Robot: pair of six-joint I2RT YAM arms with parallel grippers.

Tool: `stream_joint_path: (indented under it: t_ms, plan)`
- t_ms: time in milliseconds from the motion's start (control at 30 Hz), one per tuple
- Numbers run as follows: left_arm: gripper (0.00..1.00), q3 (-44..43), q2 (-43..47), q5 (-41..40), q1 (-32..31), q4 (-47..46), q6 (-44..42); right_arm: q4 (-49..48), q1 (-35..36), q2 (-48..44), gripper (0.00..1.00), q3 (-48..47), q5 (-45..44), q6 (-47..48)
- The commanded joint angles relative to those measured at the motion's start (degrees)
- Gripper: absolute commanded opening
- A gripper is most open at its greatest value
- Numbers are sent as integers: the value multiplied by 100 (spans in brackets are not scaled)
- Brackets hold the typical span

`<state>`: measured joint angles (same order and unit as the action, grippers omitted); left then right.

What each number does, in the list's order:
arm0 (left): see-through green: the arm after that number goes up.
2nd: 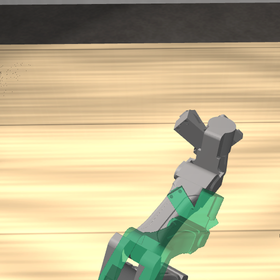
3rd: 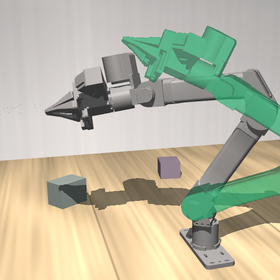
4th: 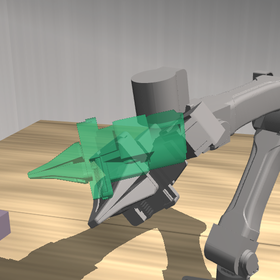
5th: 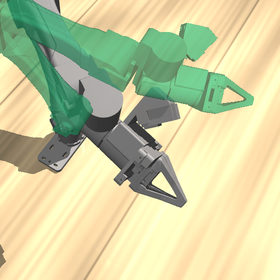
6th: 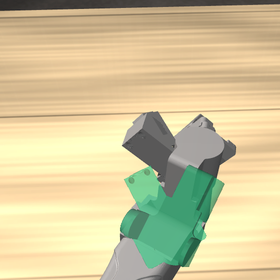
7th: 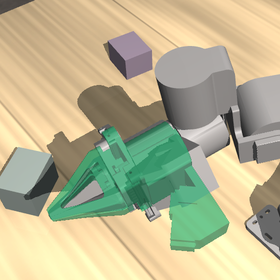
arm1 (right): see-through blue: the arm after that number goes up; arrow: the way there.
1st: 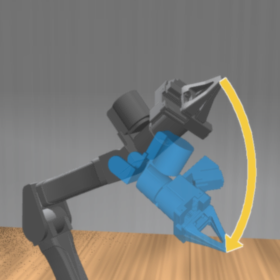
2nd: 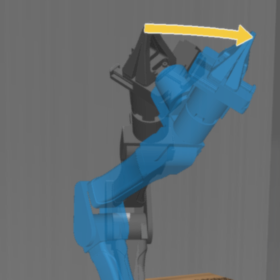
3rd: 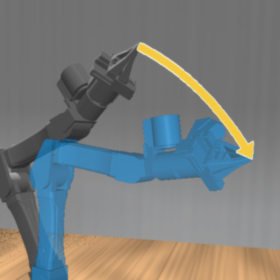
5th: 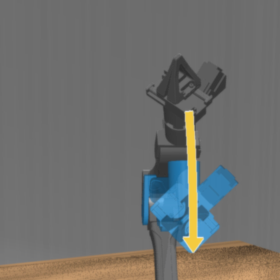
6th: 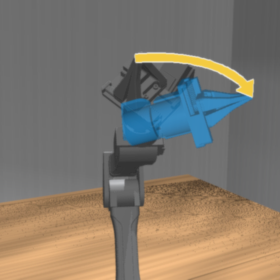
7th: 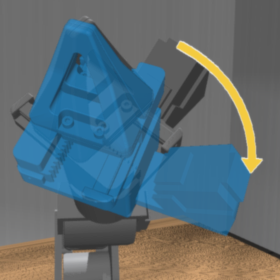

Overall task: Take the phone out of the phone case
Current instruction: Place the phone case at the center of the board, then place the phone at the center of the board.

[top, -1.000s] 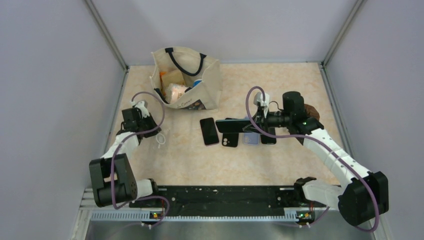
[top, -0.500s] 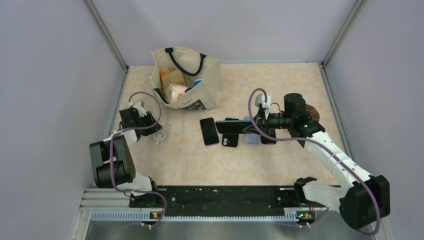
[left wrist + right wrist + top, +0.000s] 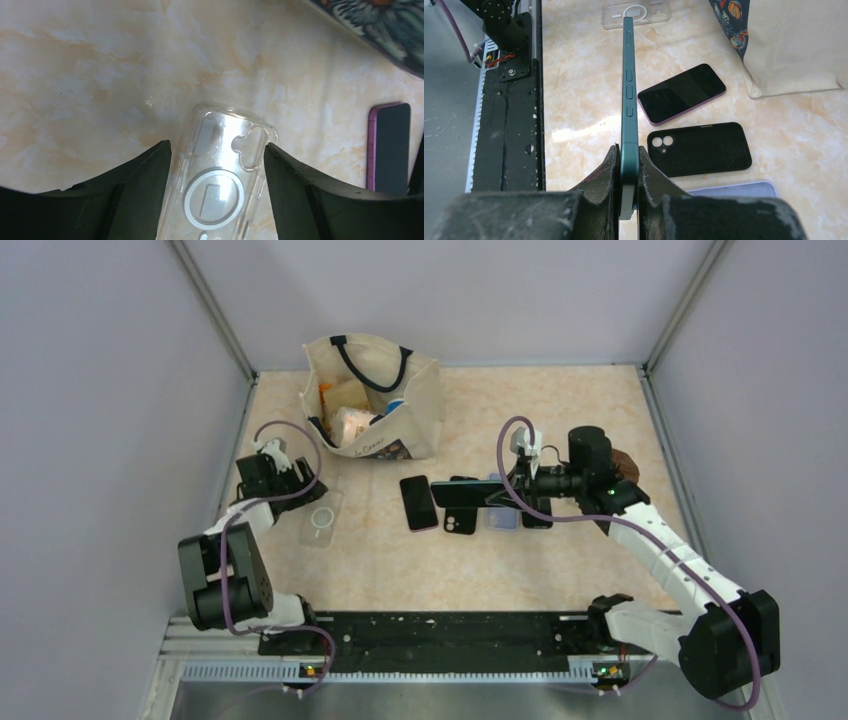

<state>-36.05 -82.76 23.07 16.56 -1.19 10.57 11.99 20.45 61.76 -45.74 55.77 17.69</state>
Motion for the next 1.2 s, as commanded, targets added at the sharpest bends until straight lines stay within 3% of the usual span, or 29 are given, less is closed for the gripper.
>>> stream_joint_path:
  t_ms: [0,333,500,600,733,900,1167]
  plan:
    - [75,-155,856,245,14,100,-316,-393,-34,-114,0,-148,313,-82]
    - [75,-1001,2400,2592,-129,2077,-1926,-202,263,294,0,-389,197,176]
    - [74,-1206,3127,3199,-732,2697,-2977,256,612,731,0,-784,122,560]
    - [75,-1473,3387,3349,-1405,3147,-3344,510,844,996,0,-1023,83,795]
    - [76,-2145,3021,3243,-2442,3682,-3465,582,1067,1264,0,-1242,110,883]
    - [77,-2584,2370,2759,-3796,3662,-3328,612,1198,1441,0,-1446,170,890]
    - [77,-2930,1189,2493,-4669,3200,-3112,594,1225,1395,0,-1508,297,865]
